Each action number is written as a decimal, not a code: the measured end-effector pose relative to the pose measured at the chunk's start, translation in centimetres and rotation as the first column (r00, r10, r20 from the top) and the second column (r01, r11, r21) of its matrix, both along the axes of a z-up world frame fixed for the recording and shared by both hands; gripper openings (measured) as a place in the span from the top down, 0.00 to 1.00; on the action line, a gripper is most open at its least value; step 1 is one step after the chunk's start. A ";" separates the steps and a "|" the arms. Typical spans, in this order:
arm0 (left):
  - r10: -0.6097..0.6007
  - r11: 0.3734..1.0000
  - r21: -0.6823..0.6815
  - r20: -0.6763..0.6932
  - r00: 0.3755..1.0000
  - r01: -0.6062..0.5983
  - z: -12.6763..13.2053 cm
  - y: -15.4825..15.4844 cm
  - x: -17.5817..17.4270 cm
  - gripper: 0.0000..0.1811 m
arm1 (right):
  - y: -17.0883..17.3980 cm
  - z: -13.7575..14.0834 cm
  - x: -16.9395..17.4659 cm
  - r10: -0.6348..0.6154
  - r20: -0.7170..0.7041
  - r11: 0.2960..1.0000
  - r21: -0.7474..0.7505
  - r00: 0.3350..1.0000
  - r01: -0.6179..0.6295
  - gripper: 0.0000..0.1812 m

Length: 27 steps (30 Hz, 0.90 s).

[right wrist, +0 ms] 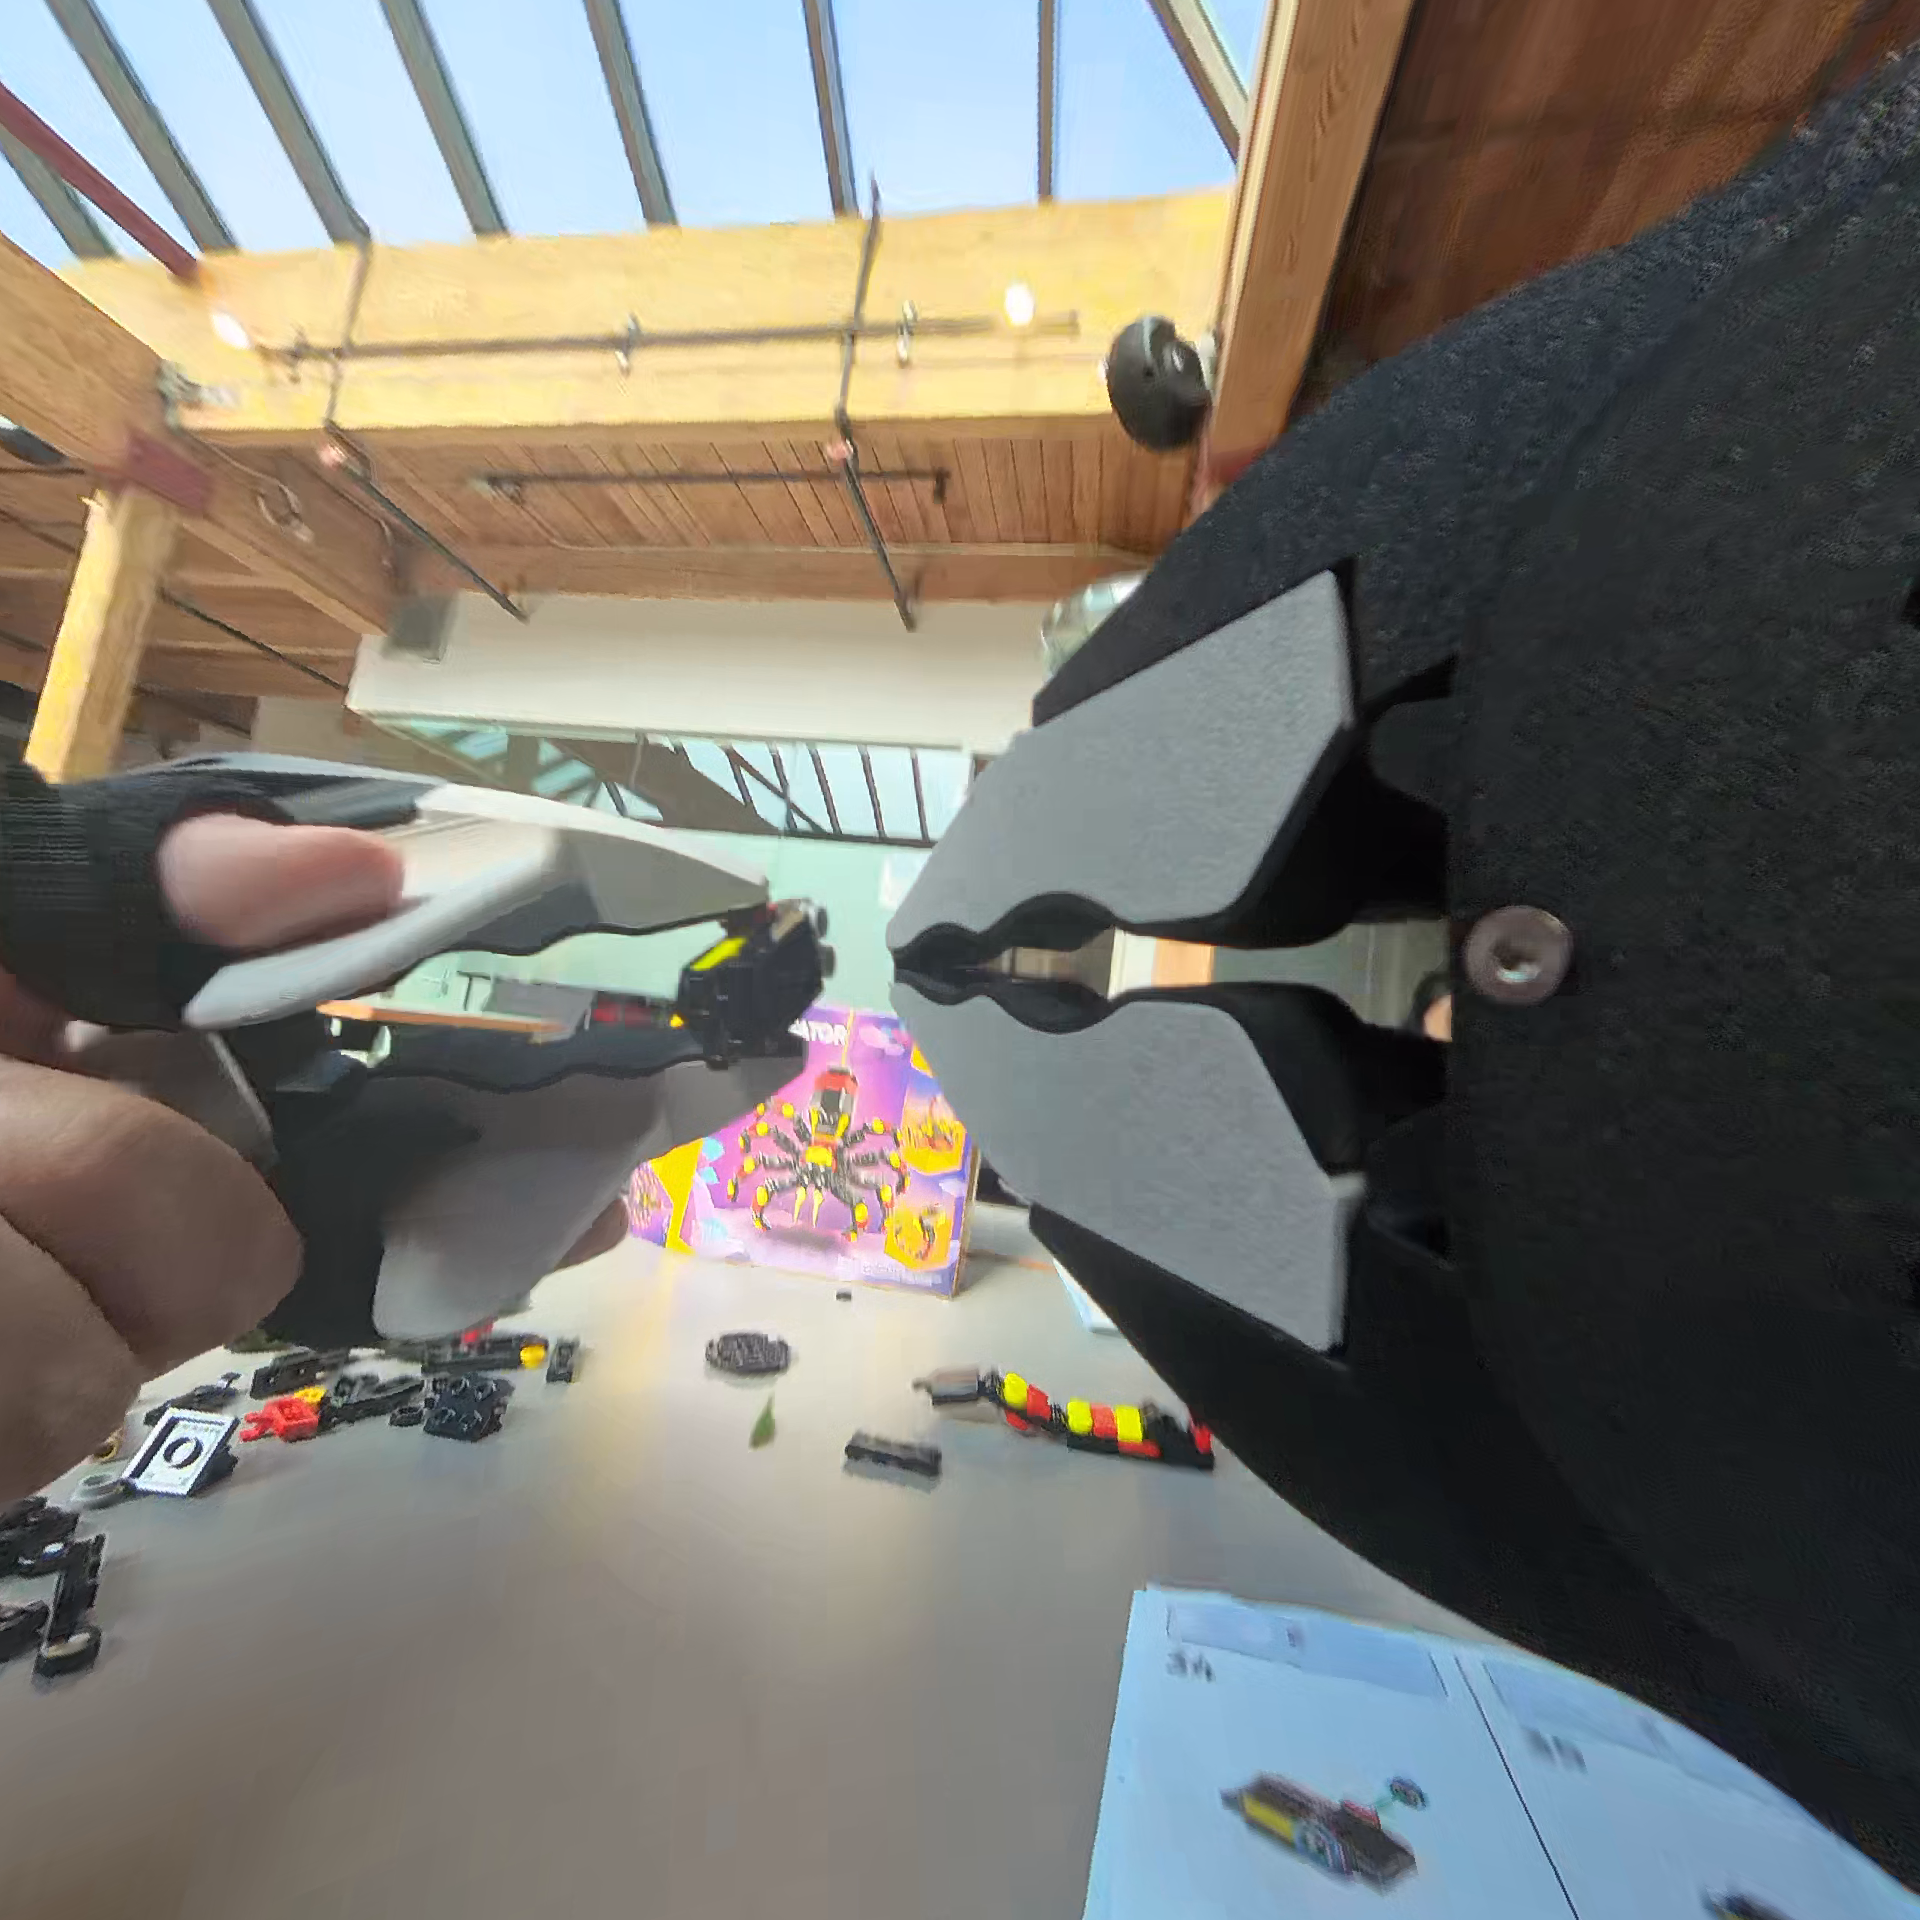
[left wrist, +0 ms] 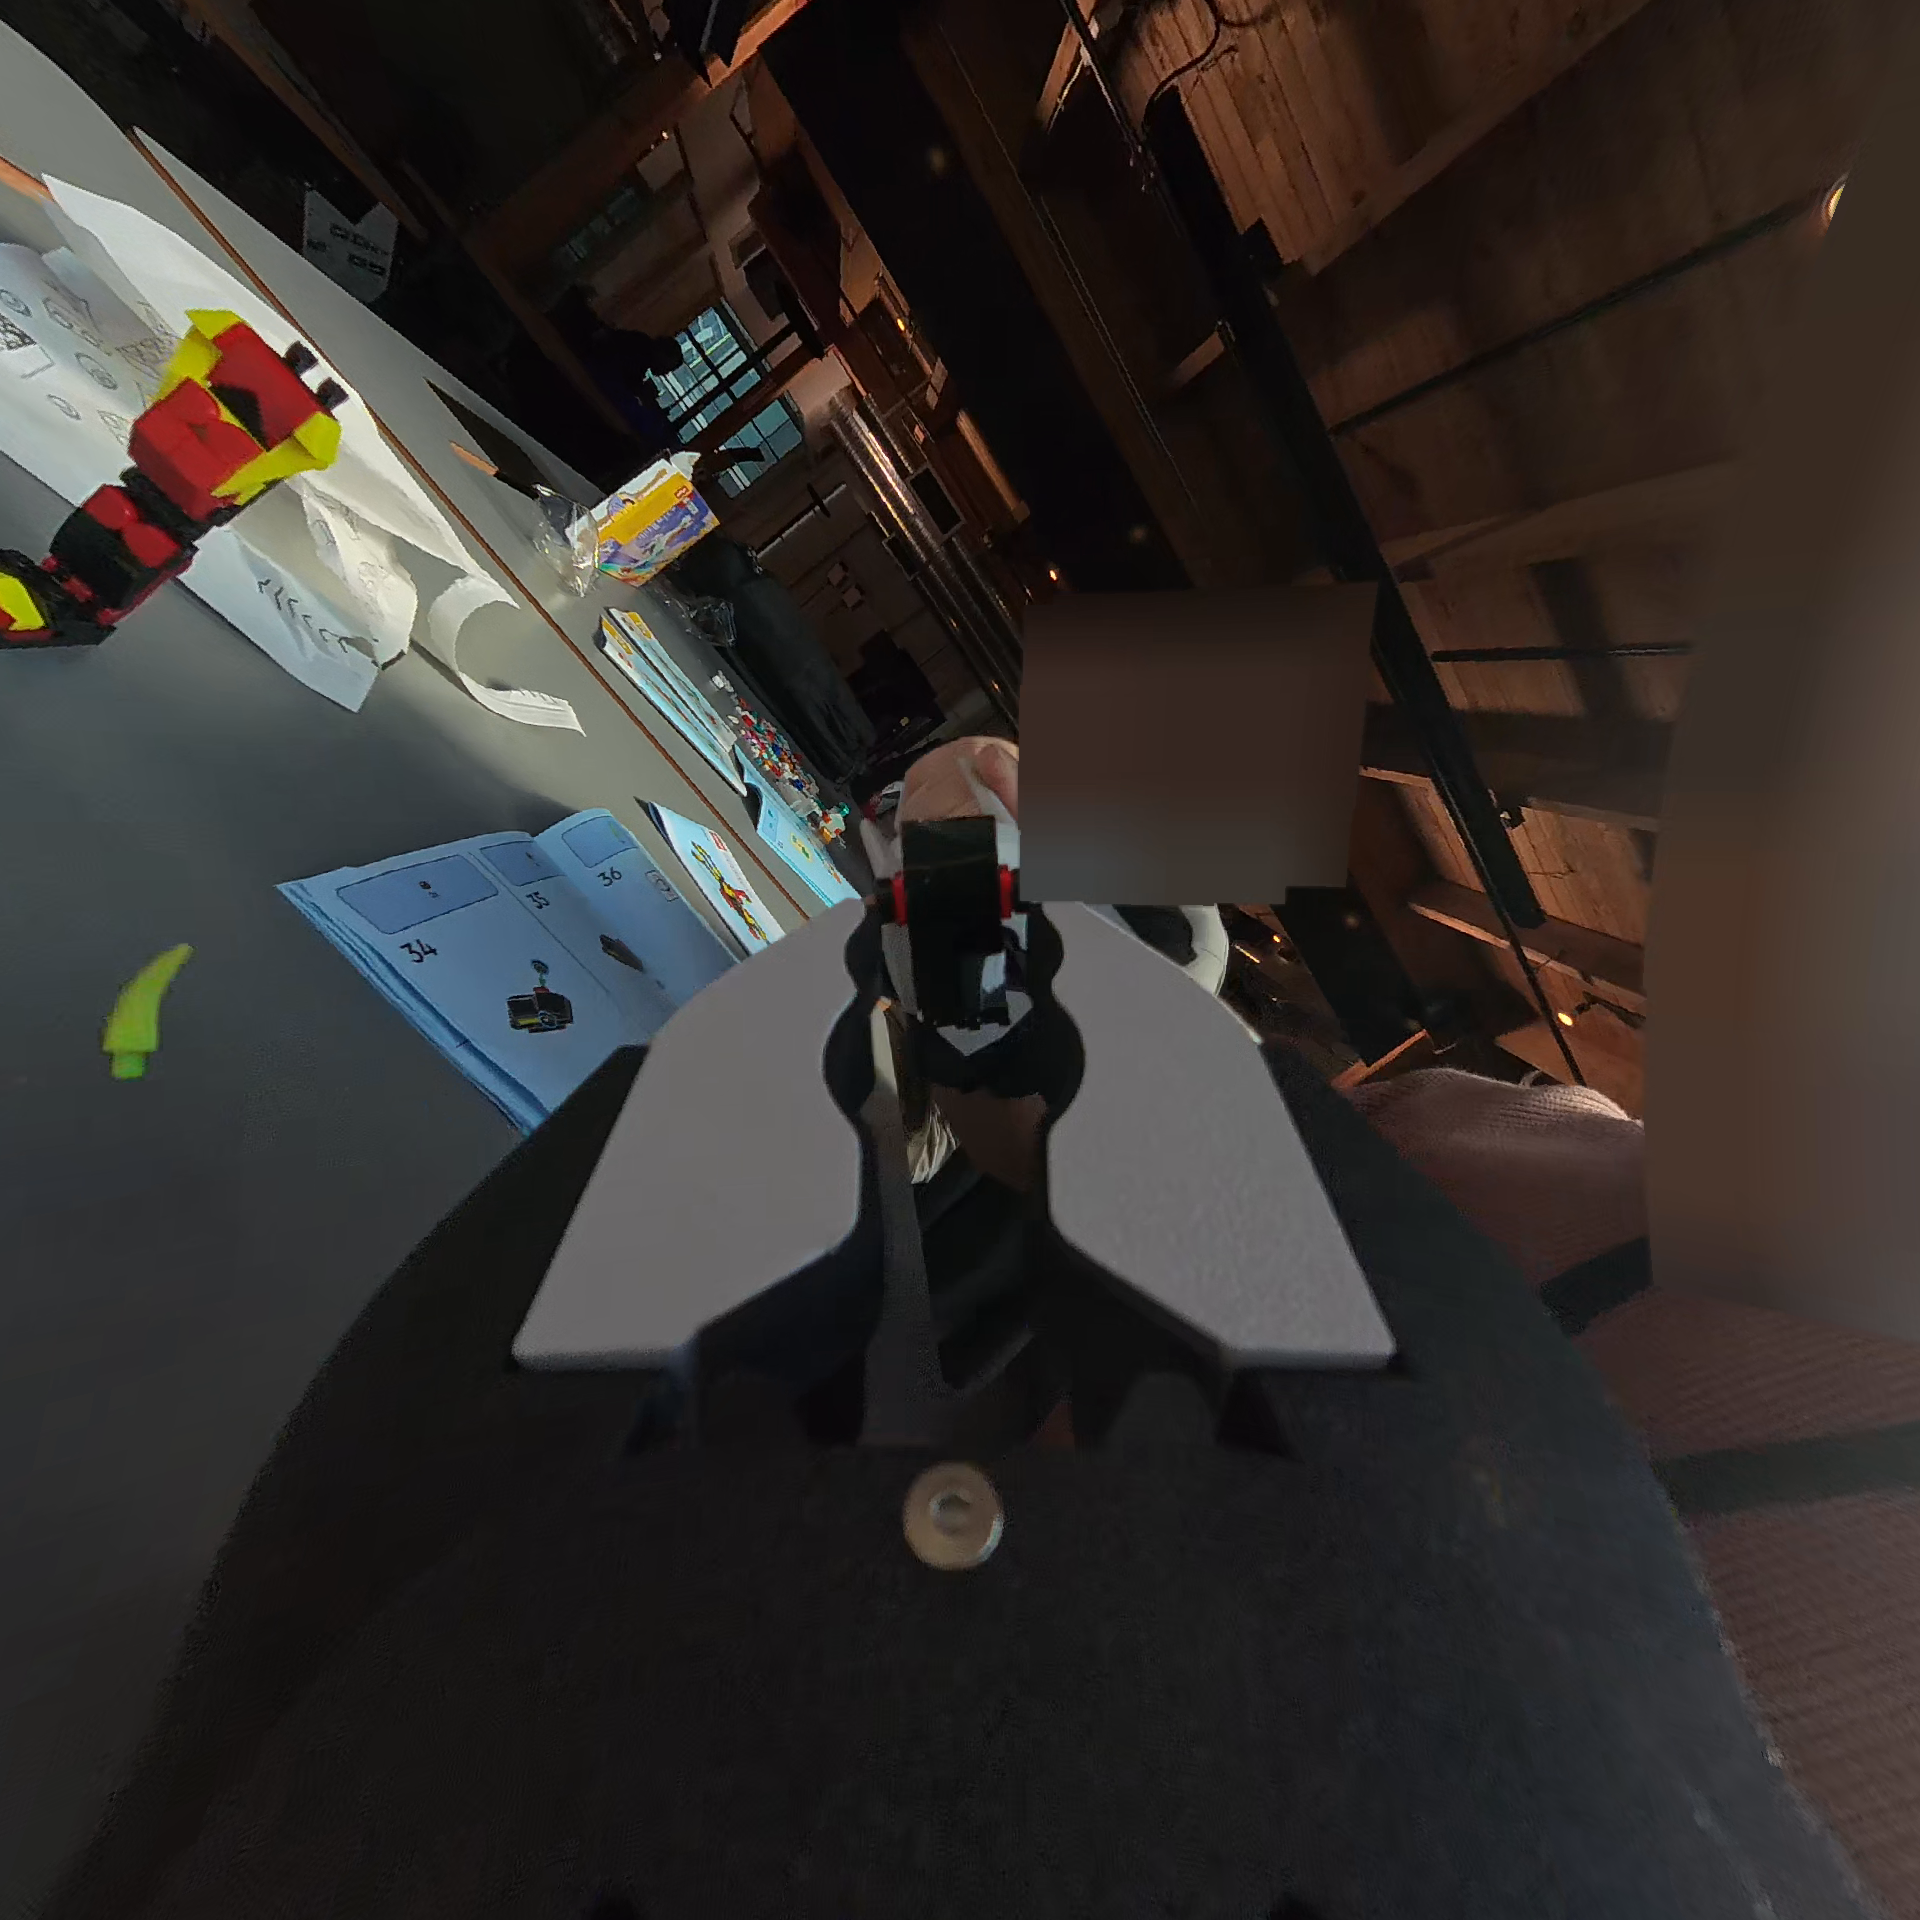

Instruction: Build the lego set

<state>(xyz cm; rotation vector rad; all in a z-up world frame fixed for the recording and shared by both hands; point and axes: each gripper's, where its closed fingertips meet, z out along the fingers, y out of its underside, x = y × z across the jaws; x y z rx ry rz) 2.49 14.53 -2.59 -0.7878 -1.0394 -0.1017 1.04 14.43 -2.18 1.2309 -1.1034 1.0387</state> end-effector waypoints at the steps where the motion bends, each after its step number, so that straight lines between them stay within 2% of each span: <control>1: 0.014 1.000 -0.025 0.002 1.000 -0.014 -0.3 -0.4 0.1 0.85 | -0.1 -1.3 -1.2 -0.062 0.141 0.995 0.085 0.988 0.050 1.00; 2: 0.030 0.998 -0.061 0.000 1.000 -0.030 -0.4 -1.0 0.3 0.85 | -0.1 -2.7 -2.7 -0.161 0.325 0.976 0.191 0.932 0.103 1.00; 3: 0.052 0.991 -0.122 -0.006 0.999 -0.052 -0.7 -1.5 0.5 0.85 | 0.1 -4.2 -3.8 -0.277 0.518 0.943 0.308 0.809 0.125 1.00; 4: 0.074 0.977 -0.198 -0.013 0.997 -0.075 -1.0 -2.1 0.7 0.85 | 0.3 -5.7 -3.9 -0.357 0.665 0.903 0.426 0.656 0.059 1.00; 6: 0.111 0.915 -0.388 -0.019 0.994 -0.110 -2.1 -3.2 1.1 0.85 | 0.5 -7.1 -3.6 -0.464 0.814 0.846 0.524 0.349 -0.100 0.99; 7: 0.133 0.855 -0.504 -0.020 0.991 -0.125 -2.9 -3.8 1.3 0.85 | 0.4 -7.5 -3.6 -0.504 0.832 0.822 0.545 0.231 -0.166 0.96; 8: 0.155 0.773 -0.620 -0.021 0.988 -0.135 -3.8 -4.5 1.6 0.85 | 0.2 -7.8 -3.8 -0.533 0.833 0.809 0.553 0.146 -0.200 0.90; 9: 0.183 0.664 -0.733 -0.033 0.983 -0.148 -4.7 -5.2 1.8 0.85 | -0.3 -7.5 -4.1 -0.518 0.851 0.823 0.523 0.084 -0.222 0.90; 11: 0.233 0.364 -0.908 -0.126 0.964 -0.207 -5.9 -7.0 2.0 0.85 | -1.3 -6.2 -3.5 -0.451 0.890 0.854 0.410 -0.063 -0.320 0.89; 13: 0.202 0.114 -0.959 -0.232 0.951 -0.259 -6.3 -7.2 2.0 0.85 | -2.2 -4.3 -1.6 -0.397 0.875 0.853 0.240 -0.277 -0.464 0.93; 14: 0.172 0.030 -0.960 -0.268 0.948 -0.277 -6.5 -6.8 1.9 0.85 | -2.5 -3.5 -0.6 -0.400 0.837 0.831 0.160 -0.373 -0.532 0.94; 16: 0.113 -0.062 -0.949 -0.314 0.943 -0.309 -6.7 -5.9 1.6 0.85 | -3.2 -3.1 0.5 -0.438 0.744 0.808 0.078 -0.505 -0.585 0.91; 17: 0.090 -0.111 -0.933 -0.352 0.931 -0.342 -6.5 -5.6 1.5 0.85 | -3.5 -3.6 0.9 -0.466 0.714 0.802 0.090 -0.523 -0.591 0.87; 20: 0.042 -0.228 -0.882 -0.433 0.901 -0.413 -5.4 -5.2 1.2 0.85 | -3.7 -6.2 2.1 -0.544 0.705 0.776 0.216 -0.456 -0.592 0.83; 22: 0.006 -0.287 -0.866 -0.429 0.903 -0.409 -5.7 -4.8 1.0 0.85 | -3.9 -5.2 2.9 -0.526 0.687 0.774 0.141 -0.502 -0.617 0.84; 23: -0.011 -0.301 -0.861 -0.426 0.905 -0.409 -5.9 -4.5 1.0 0.85 | -4.2 -4.9 3.0 -0.516 0.683 0.779 0.124 -0.516 -0.615 0.85; 25: -0.028 -0.304 -0.862 -0.419 0.908 -0.407 -6.1 -3.9 1.0 0.85 | -4.3 -5.8 3.4 -0.530 0.715 0.771 0.183 -0.455 -0.611 0.93; 27: -0.024 -0.302 -0.872 -0.396 0.918 -0.385 -6.6 -3.9 1.1 0.85 | -4.2 -6.2 3.3 -0.534 0.738 0.774 0.231 -0.412 -0.590 0.94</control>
